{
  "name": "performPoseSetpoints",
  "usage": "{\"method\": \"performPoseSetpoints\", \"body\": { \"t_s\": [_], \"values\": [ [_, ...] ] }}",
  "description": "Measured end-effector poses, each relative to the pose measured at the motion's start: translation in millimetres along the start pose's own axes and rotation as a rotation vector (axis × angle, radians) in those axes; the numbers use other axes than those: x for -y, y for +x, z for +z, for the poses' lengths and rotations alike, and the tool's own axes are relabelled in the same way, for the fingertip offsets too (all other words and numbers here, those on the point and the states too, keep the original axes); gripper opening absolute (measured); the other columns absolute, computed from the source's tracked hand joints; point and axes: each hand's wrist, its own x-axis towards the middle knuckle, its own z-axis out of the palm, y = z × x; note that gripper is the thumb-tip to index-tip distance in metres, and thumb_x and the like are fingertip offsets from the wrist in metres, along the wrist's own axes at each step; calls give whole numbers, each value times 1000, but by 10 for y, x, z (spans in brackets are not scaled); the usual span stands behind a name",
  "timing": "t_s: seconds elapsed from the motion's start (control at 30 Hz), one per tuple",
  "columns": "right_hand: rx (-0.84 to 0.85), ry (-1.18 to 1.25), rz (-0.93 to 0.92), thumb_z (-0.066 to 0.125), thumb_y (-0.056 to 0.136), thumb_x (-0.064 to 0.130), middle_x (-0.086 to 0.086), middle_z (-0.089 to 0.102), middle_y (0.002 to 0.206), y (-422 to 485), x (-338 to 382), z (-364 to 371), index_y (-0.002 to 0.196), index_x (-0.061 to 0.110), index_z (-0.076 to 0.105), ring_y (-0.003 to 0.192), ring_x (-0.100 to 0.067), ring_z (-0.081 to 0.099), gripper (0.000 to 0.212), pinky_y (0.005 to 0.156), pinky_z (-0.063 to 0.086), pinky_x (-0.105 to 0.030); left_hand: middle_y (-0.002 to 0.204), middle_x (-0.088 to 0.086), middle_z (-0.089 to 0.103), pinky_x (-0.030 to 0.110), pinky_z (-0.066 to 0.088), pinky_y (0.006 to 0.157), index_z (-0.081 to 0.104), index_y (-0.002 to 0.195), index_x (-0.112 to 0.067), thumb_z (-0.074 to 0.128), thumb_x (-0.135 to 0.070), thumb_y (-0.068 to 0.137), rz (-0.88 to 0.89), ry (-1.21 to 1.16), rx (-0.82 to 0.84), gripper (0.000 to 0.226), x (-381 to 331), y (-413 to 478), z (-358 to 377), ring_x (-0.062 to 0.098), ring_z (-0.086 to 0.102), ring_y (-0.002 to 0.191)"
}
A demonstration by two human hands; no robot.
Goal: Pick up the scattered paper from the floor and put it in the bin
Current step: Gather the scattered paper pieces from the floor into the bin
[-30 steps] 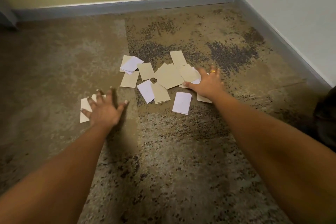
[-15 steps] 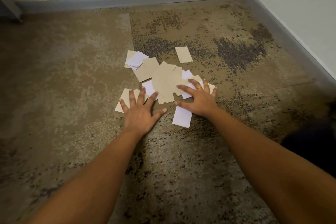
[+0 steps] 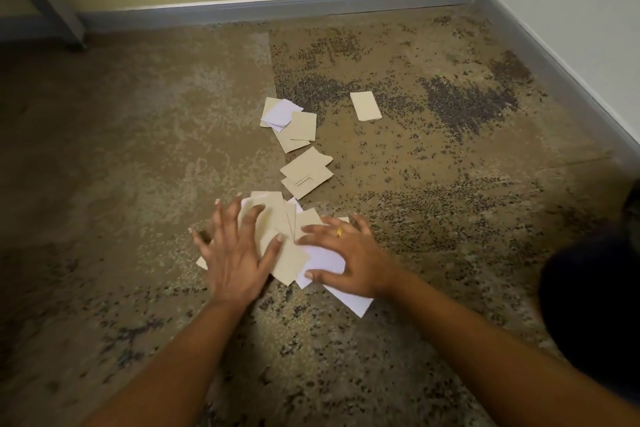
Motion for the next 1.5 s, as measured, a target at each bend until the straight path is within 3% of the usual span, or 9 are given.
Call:
{"method": "performPoseSetpoints", "body": {
  "t_s": [0.1, 0.17, 0.33, 0.47, 0.77, 1.0, 1.2, 1.37, 1.5],
  "values": [
    [-190, 91, 58, 43, 80, 61, 7, 56, 127, 177, -70, -148, 119, 27, 57, 117, -10, 51, 53, 108, 26, -47, 159, -5, 7, 68, -5, 106, 22, 144, -42, 5, -74, 77, 4, 94, 159, 76, -60, 127, 64, 23, -1, 147],
    [-284, 55, 135, 45, 83, 58, 3, 56, 121, 357, -169, -264, 113, 25, 58, 111, -12, 51, 47, 103, 33, -47, 159, -7, 4, 70, -2, 106, 17, 145, -43, 0, -74, 76, -27, 142, 206, 77, -64, 161, 119, 21, -2, 147],
    [-242, -160, 386, 51, 88, 52, -2, 27, 151, 882, -531, -505, 131, 29, 46, 139, -24, 22, 50, 112, 18, -56, 159, -7, 7, 68, 2, 107, 17, 145, -41, -2, -69, 77, -72, 146, 179, 76, -57, 145, 143, 19, 3, 147],
    [-239, -158, 605, 50, 85, 59, -9, 4, 158, 1230, -767, -688, 142, 35, 30, 145, -31, 4, 65, 113, 9, -60, 159, -7, 6, 67, 0, 108, 15, 146, -40, -3, -67, 78, -129, 136, 176, 75, -77, 145, 136, 19, 0, 147],
    [-219, -1, 785, 49, 78, 71, -19, -6, 157, 1723, -1039, -872, 149, 35, 2, 145, -35, -7, 93, 116, -2, -54, 159, -5, 5, 68, 3, 107, 9, 148, -37, -3, -65, 80, -154, 138, 177, 74, -75, 162, 145, 21, -3, 147],
    [-84, -80, 636, 34, 83, 74, -8, -4, 159, 2106, -860, -708, 147, 42, 10, 145, -28, -12, 74, 105, -13, -67, 157, -1, 21, 71, 8, 105, 23, 146, -33, 7, -63, 85, -146, 157, 180, 70, -72, 157, 149, 26, 13, 146],
    [-91, -20, 414, 50, 78, 70, -4, 9, 158, 2455, -532, -500, 144, 44, 20, 146, -27, -3, 77, 106, -12, -65, 153, 2, 30, 72, 13, 103, 32, 143, -30, 13, -61, 88, -135, 166, 163, 66, -69, 176, 155, 28, 22, 143],
    [-81, -112, 239, 56, 85, 53, 0, 27, 151, 2498, -410, -315, 132, 41, 45, 142, -18, 18, 50, 111, -1, -60, 151, 3, 35, 72, 15, 102, 34, 143, -29, 15, -60, 88, -137, 163, 162, 65, -77, 174, 146, 30, 26, 142],
    [-115, -161, 101, 46, 89, 35, 2, 40, 143, 2347, -423, -265, 126, 34, 53, 133, -17, 34, 38, 109, 14, -55, 156, 1, 23, 71, 6, 105, 25, 146, -31, 7, -61, 86, -132, 137, 155, 70, -70, 168, 143, 28, 14, 146]
  ]
}}
